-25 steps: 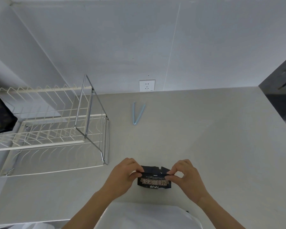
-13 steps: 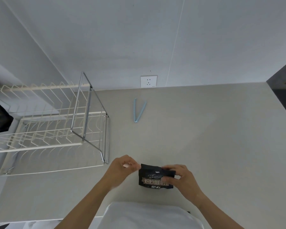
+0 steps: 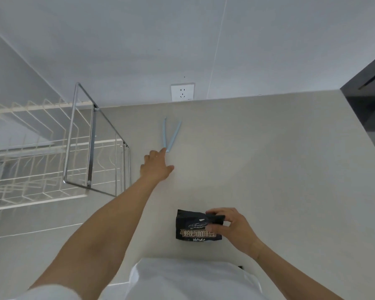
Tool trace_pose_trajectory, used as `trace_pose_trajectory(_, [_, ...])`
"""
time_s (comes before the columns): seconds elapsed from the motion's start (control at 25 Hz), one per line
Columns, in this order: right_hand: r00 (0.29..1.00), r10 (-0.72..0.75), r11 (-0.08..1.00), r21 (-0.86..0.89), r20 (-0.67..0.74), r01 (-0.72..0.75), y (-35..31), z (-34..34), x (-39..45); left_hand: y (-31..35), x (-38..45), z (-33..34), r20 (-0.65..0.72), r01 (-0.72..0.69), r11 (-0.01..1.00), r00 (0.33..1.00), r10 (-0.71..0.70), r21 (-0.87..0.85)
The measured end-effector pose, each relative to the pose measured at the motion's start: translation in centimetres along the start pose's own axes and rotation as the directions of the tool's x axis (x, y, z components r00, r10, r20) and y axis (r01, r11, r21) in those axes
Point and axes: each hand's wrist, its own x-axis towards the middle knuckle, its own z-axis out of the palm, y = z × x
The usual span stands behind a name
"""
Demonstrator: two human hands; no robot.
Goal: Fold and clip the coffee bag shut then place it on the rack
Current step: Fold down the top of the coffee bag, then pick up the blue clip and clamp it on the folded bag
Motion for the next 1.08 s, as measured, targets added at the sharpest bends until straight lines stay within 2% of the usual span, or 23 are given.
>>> trace_pose_trajectory(0.2, [1.000, 0.001, 1.000, 0.016, -0.013, -0.001, 0.1, 0.1, 0.1, 1.4, 4.1, -0.5, 0.087, -0.013, 0.980, 0.996, -0.004, 0.199])
trace_pose_trajectory(0.28, [1.000, -0.005, 1.000, 0.012, -0.018, 0.005, 0.2, 0.1, 0.1, 1.3, 3.9, -0.1, 0.039, -0.042, 0.975, 0.999, 0.035, 0.220])
trace_pose_trajectory(0.48, [1.000, -0.016, 0.999, 0.043, -0.021, 0.017, 0.7, 0.3, 0.2, -1.3, -1.6, 2.7, -0.164, -0.110, 0.986, 0.978, 0.130, 0.123])
trace_pose_trajectory(0.56, [1.000, -0.008, 0.997, 0.077, -0.015, 0.009, 1.1, 0.4, 0.2, -2.4, -4.8, 3.9, -0.248, -0.105, 0.994, 0.963, 0.108, 0.024])
trace_pose_trajectory(0.68, [1.000, 0.005, 0.992, 0.125, -0.005, -0.005, 1.2, 0.7, 0.3, -4.0, -9.7, 4.7, -0.352, -0.130, 0.959, 0.935, 0.035, -0.251])
trace_pose_trajectory(0.8, [0.999, 0.027, 0.976, 0.218, -0.023, -0.022, 1.2, 1.0, 0.2, -5.1, -14.3, 4.6, -0.396, -0.226, 0.842, 0.918, 0.016, -0.489])
trace_pose_trajectory(0.92, [0.998, 0.049, 0.951, 0.308, -0.040, -0.034, 1.2, 1.3, -0.1, -5.9, -17.7, 3.4, -0.371, -0.215, 0.687, 0.925, -0.086, -0.694])
trace_pose_trajectory(1.0, [0.998, 0.052, 0.932, 0.362, -0.038, -0.035, 1.1, 1.4, -0.3, -6.1, -19.1, 2.7, -0.353, -0.233, 0.627, 0.933, -0.073, -0.744])
trace_pose_trajectory(1.08, [0.998, 0.054, 0.916, 0.400, -0.031, -0.037, 0.9, 1.4, -0.4, -5.8, -20.1, 2.4, -0.343, -0.282, 0.617, 0.939, 0.020, -0.735])
